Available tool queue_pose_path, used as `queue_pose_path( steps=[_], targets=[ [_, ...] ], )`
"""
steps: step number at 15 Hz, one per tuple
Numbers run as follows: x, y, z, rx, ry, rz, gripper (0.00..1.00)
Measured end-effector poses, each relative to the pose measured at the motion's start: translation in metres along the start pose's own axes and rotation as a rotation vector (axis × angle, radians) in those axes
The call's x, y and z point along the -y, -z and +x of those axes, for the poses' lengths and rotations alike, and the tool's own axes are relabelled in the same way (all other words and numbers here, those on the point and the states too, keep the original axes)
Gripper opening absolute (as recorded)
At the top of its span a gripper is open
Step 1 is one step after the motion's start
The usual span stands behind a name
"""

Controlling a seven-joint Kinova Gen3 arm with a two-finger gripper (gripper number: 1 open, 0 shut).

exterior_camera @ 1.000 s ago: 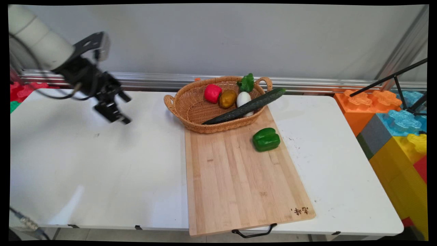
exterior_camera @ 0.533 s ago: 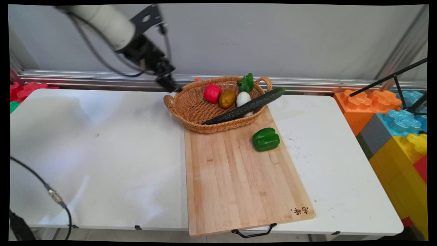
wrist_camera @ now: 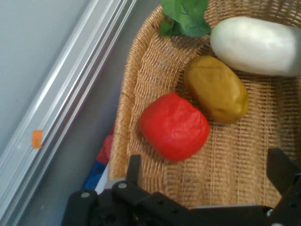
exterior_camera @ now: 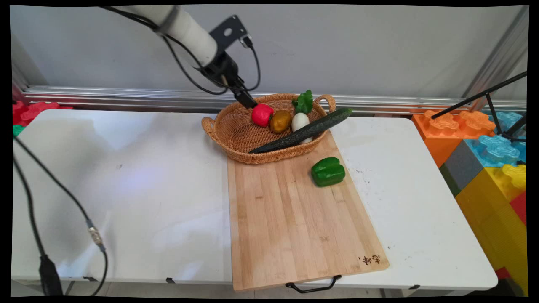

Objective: Pick up the potato from the vegetable basket

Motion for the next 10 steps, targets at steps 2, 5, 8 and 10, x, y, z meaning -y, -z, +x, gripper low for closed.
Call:
queue_pose_path(
  steps=[2, 5, 8, 10],
  targets=[
    [0.001, -0.026, 0.006, 0.0, 0.0, -0.019, 1.0],
    [-0.003, -0.058, 0.017, -0.003, -0.021, -0.052, 1.0],
    [-0.006, -0.08, 0.026, -0.006, -0.061, -0.074, 1.0],
    [-0.009, -0.095, 0.034, -0.007, -0.108, -0.08, 1.0]
  ],
)
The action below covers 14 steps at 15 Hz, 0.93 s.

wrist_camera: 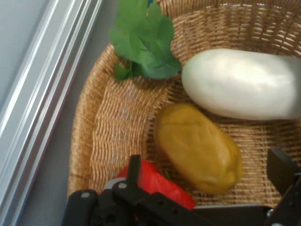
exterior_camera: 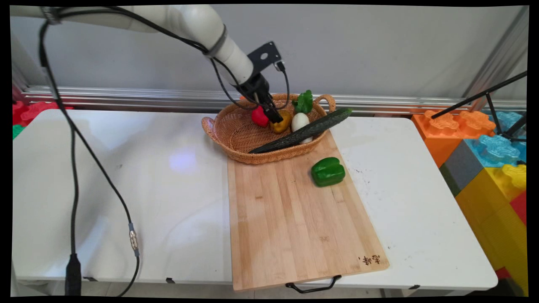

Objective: Pick up the potato from the vegetable basket

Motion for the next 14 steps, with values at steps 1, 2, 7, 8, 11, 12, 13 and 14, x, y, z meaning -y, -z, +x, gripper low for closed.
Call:
queue_pose_path(
  steps=[1, 2, 7, 8, 11, 12, 13, 14],
  targets=[
    [0.0, -0.006, 0.002, 0.002, -0.018, 0.001, 1.0],
    [0.001, -0.012, 0.005, 0.005, -0.039, 0.003, 1.0],
    [0.004, -0.035, 0.011, 0.02, -0.098, 0.009, 1.0],
    [0.005, -0.039, 0.011, 0.025, -0.105, 0.009, 1.0],
    [0.006, -0.05, 0.009, 0.037, -0.115, 0.002, 1.0],
    [0.006, -0.052, 0.009, 0.039, -0.116, 0.002, 1.0],
    [0.007, -0.055, 0.009, 0.042, -0.117, 0.0, 1.0],
    [0.007, -0.057, 0.008, 0.045, -0.118, -0.001, 1.0]
  ],
)
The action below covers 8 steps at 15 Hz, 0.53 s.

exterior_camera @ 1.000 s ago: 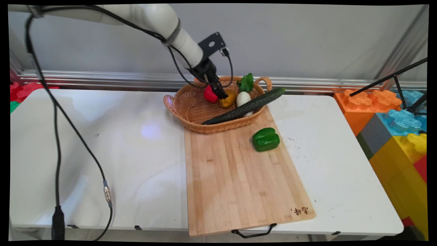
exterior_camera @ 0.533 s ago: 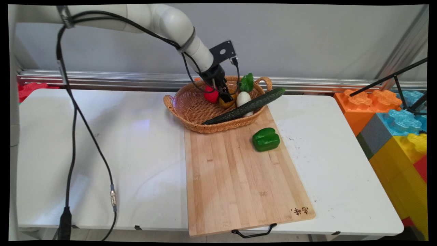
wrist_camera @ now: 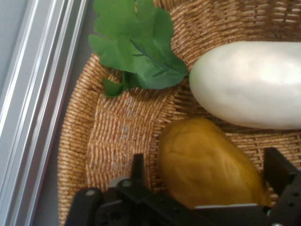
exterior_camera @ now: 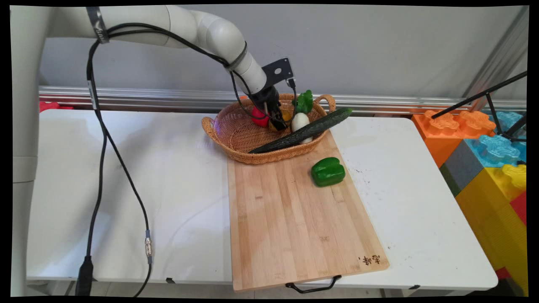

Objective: Pick up the potato from the vegetable basket, then place the picked object on the cutting board

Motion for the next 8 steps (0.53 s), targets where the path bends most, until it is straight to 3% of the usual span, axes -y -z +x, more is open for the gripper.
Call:
queue_pose_path(
  steps=[1, 2, 8],
  targets=[
    [0.0002, -0.0022, -0.0003, 0.001, -0.001, -0.003, 1.0],
    [0.0005, -0.0035, -0.0002, -0.001, -0.001, -0.003, 0.0],
    [0.005, 0.0024, 0.0028, -0.025, 0.028, 0.022, 0.0]
  ],
)
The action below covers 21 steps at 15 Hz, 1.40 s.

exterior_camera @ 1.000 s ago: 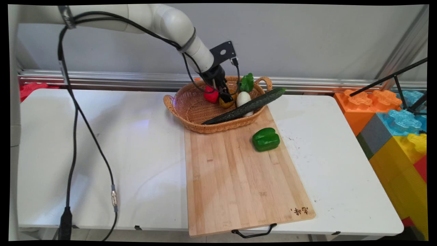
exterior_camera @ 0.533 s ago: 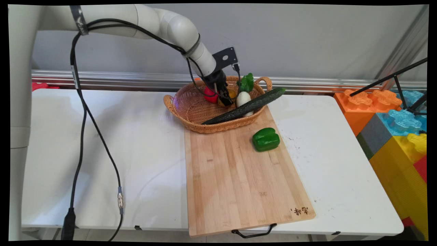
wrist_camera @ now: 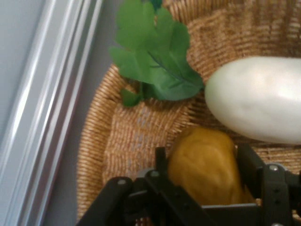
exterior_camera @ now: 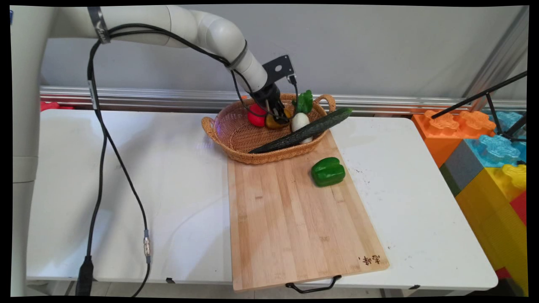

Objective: Place the picked object on the cutting board

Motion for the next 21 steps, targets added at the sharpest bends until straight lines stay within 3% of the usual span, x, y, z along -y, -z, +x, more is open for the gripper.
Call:
queue_pose_path(
  steps=[8, 13, 16, 21],
  targets=[
    [-0.009, 0.064, 0.019, -0.043, 0.059, 0.082, 0.0],
    [-0.034, 0.13, 0.046, -0.099, 0.067, 0.108, 0.0],
    [-0.056, 0.159, 0.06, -0.132, 0.053, 0.069, 0.0],
    [-0.118, 0.193, 0.078, -0.167, 0.023, -0.104, 0.0]
  ],
)
